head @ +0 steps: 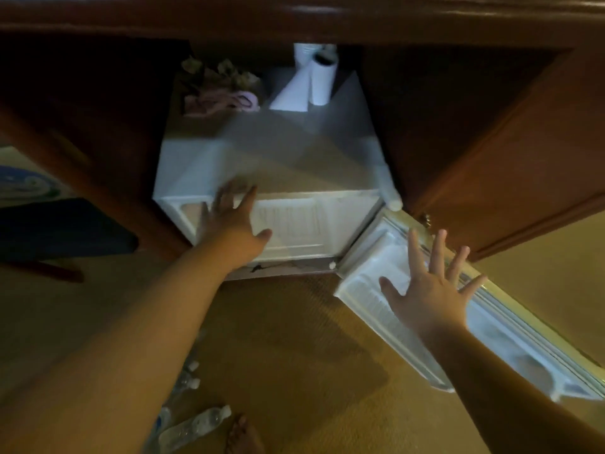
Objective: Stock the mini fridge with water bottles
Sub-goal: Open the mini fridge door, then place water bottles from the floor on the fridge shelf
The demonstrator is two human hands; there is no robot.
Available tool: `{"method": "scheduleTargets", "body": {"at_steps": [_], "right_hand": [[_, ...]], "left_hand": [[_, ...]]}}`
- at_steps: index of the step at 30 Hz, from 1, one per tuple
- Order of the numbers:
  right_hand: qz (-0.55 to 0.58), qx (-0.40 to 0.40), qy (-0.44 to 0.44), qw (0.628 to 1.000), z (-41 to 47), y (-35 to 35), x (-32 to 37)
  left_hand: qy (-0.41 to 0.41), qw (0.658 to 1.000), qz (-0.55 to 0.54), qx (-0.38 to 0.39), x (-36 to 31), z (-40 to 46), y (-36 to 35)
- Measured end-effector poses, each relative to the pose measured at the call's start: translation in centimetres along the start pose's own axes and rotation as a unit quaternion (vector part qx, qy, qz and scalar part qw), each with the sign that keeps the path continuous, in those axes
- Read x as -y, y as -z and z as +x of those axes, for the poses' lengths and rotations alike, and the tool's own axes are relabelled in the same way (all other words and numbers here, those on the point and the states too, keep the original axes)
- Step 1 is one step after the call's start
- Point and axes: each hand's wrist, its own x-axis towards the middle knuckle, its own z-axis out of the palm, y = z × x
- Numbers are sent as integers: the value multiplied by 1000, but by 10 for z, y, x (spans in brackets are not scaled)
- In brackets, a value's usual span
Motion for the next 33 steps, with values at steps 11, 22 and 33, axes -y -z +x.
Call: {"method": "scheduleTargets", "body": {"at_steps": [11,22,33], "right_hand": [[70,125,318,937,-82,-42,223],[-34,272,519,809,-123,-123,293],[-165,327,584,724,-145,-274,290]], "left_hand": [[254,945,-205,-17,123,-216,-30],[500,828,-253,2,185,-312,-105],[572,750,-331,21,217,-348,-249]]}}
